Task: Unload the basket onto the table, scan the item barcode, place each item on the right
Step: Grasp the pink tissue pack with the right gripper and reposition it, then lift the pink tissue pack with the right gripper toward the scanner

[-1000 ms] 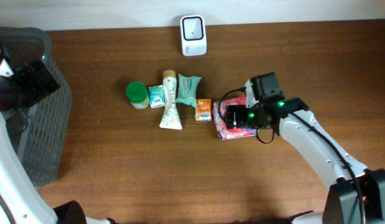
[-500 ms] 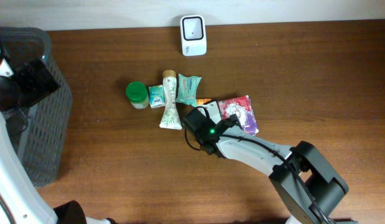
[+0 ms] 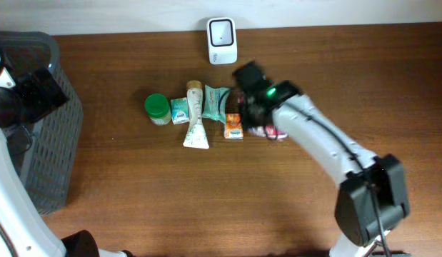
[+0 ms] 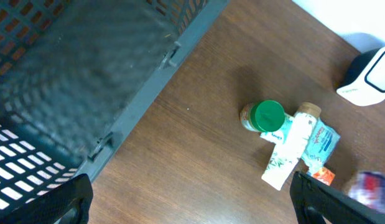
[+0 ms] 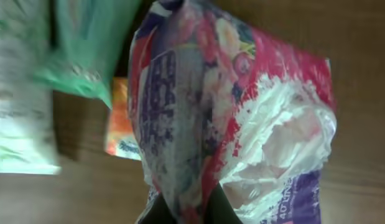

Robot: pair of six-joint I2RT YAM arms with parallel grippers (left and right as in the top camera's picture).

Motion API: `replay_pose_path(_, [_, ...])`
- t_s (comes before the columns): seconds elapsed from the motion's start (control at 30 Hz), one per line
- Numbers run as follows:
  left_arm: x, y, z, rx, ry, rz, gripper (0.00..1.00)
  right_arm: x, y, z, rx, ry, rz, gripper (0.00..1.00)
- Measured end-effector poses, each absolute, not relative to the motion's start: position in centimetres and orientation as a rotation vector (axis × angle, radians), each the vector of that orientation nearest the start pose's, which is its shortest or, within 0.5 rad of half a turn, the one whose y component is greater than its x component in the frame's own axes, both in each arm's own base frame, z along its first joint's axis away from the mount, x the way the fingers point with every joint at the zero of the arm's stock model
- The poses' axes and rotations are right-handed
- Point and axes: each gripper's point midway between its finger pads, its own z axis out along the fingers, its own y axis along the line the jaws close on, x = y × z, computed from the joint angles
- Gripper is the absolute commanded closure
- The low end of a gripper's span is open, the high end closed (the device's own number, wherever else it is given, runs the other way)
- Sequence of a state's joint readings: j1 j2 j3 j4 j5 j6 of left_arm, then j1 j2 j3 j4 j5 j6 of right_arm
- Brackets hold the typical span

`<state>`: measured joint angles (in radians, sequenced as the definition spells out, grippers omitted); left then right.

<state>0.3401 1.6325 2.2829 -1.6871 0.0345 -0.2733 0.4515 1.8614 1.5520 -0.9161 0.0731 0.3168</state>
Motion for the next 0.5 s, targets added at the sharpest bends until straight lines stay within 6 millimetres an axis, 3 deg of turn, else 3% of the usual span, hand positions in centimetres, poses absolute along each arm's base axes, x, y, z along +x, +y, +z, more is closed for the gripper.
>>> replay_pose_path(0.07, [30.4, 10.1, 36.2, -0.776, 2.489, -0.021, 0.01, 39.5, 17.0, 12.8, -0.125, 2.839, 0.505, 0.96])
replay_pose_path(0.17, [30.4, 10.1, 36.2, -0.776, 2.489, -0.021, 0.01, 40.5, 12.8, 14.2, 0.064, 2.704, 1.143, 0.96])
replay_pose_path(0.2, [30.4, 10.1, 36.2, -0.776, 2.489, -0.021, 0.01, 40.1, 12.9, 14.0, 0.074, 2.664, 1.280, 0.96])
replay_pose_path(0.23, [30.4, 10.1, 36.2, -0.776, 2.489, -0.021, 0.01, 39.3, 12.7, 12.7, 0.116, 2.645, 1.399, 0.87])
replay_pose_path(0.27, [30.4, 10.1, 36.2, -0.776, 2.489, -0.021, 0.01, 38.6, 12.3, 11.2, 0.160, 2.650, 1.441, 0.76])
replay_pose_path(0.3, [30.4, 10.1, 36.2, -0.776, 2.488, -0.021, 0.01, 37.9, 11.2, 9.6, 0.249, 2.679, 1.452, 0.55])
replay_pose_path(0.37, [30.4, 10.1, 36.2, -0.776, 2.489, -0.021, 0.01, 37.2, 7.3, 7.7, 0.460, 2.786, 1.280, 0.25])
replay_pose_path(0.4, [30.4, 10.1, 36.2, -0.775, 2.488, -0.022, 0.01, 37.2, 5.5, 7.4, 0.515, 2.814, 1.197, 0.17])
replay_pose_path(0.43, [30.4, 10.1, 36.2, -0.775, 2.489, -0.021, 0.01, 36.8, 4.2, 7.6, 0.565, 2.863, 1.130, 0.00])
replay_pose_path(0.5, [30.4, 10.1, 36.2, -0.776, 2.488, -0.021, 0.01, 38.1, 1.8, 9.5, 0.514, 2.895, 0.915, 0.01])
